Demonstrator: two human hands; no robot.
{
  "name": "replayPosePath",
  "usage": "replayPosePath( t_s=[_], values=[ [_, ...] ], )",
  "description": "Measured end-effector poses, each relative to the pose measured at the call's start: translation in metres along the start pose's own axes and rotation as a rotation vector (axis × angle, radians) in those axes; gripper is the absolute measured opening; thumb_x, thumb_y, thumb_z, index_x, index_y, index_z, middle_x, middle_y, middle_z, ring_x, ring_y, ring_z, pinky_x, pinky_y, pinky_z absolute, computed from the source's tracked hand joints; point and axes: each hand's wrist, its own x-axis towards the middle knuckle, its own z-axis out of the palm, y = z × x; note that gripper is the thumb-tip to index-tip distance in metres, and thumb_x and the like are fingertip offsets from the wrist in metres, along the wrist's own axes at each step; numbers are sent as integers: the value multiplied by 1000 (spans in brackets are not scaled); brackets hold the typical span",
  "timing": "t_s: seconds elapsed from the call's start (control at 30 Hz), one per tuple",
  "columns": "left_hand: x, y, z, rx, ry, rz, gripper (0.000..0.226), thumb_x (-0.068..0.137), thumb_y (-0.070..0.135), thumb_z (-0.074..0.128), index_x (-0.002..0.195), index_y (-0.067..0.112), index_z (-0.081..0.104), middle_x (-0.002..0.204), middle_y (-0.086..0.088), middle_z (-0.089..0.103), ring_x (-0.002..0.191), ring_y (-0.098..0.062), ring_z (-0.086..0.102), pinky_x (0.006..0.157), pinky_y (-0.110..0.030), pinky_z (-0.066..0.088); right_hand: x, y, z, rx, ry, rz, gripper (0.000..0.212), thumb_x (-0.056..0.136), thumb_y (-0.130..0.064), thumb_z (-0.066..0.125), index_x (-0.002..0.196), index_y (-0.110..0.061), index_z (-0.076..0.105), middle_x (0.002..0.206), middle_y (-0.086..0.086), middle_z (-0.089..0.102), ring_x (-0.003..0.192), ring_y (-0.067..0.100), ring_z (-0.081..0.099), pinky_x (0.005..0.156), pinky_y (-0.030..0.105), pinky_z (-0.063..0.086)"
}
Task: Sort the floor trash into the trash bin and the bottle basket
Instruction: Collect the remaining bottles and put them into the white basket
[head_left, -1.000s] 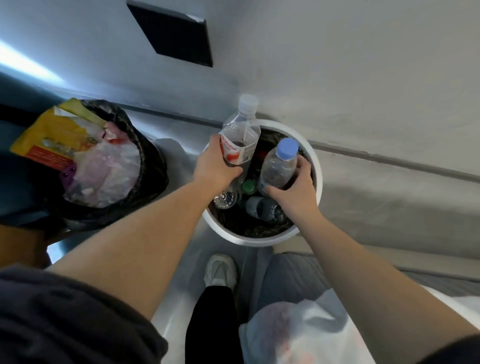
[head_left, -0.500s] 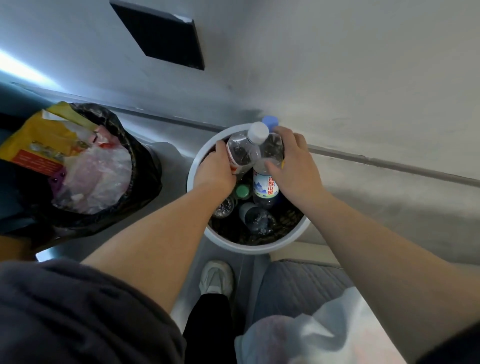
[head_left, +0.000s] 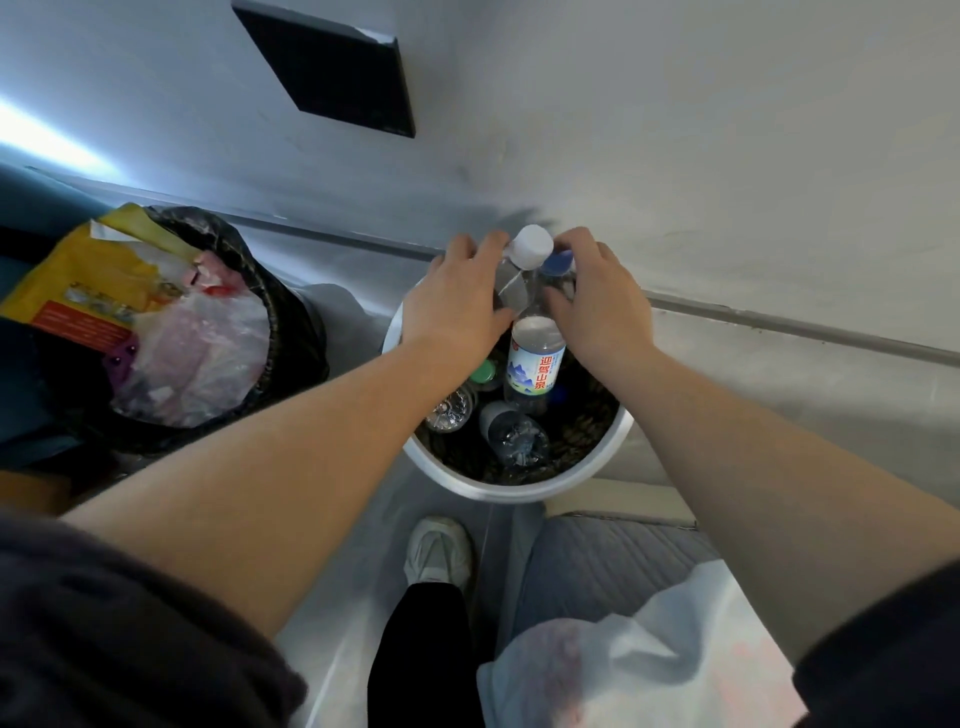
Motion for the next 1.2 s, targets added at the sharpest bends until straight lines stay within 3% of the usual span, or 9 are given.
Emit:
replayPosePath(
  t_s=[0.13,0.2,0.27,0.33,0.4,0.53,0.63,0.93,1.2],
  values=[
    [11,-2,0,33,-92,-80,69,80,39,70,137,30,33,120,-8,47,98,-32,58,68,-37,39,3,-1,1,-48,-32,37,39,88,-15,59,123,-24,43,121,2,53,89,22,48,61,31,33],
    [11,-1,-2,56,-120,-103,73,80,40,71,139,30,30,122,-9,45,99,-33,58,67,-37,39,-1,-1,-2,-61,-98,37,51,87,-14,59,132,-27,39,130,3,48,108,27,49,69,35,39],
    [7,0,-8,59,-158,-138,82,77,39,74,142,28,24,126,-10,42,104,-34,57,69,-39,40,-9,-1,-8,-121,-160,41,67,86,-16,61,143,-32,30,144,4,37,127,29,38,85,41,44],
    [-5,0,-20,44,-194,-199,95,75,36,77,145,26,14,134,-12,38,114,-34,51,76,-43,45,-21,-2,-20,-212,-208,82,77,88,-26,61,149,-35,16,156,5,21,142,29,20,104,48,35],
    [-28,-2,-39,99,-221,-231,105,74,39,77,148,26,5,140,-13,34,123,-34,44,86,-45,46,-40,-6,-34,-311,-251,108,79,91,-36,58,150,-36,7,160,3,8,147,29,4,113,54,22],
    [-97,-8,-89,332,-247,-192,108,78,59,64,150,23,-7,157,-15,5,143,-36,15,107,-53,30,-90,-33,-66,-482,-265,42,77,91,-49,50,151,-36,3,161,3,2,147,33,-5,112,64,9],
    [-162,-10,-136,389,-217,-187,101,82,69,48,151,22,-8,159,-15,-7,145,-37,-2,112,-59,16,-136,-74,-92,-528,-252,-40,73,91,-54,45,151,-35,8,160,4,3,147,34,-5,110,67,8],
    [-396,-13,-261,282,-20,-430,89,82,74,30,151,27,-3,160,-7,-9,146,-31,-9,112,-60,4,-312,-225,-132,-509,-276,-313,73,92,-57,42,152,-34,8,161,4,2,147,33,-5,111,66,7],
    [-622,-43,-296,191,226,-696,88,83,71,34,152,24,4,160,-8,-4,146,-31,-5,111,-61,5,-480,-340,-110,-578,-317,-686,76,90,-60,40,152,-34,4,161,6,-4,147,33,-10,110,65,1]
  ],
)
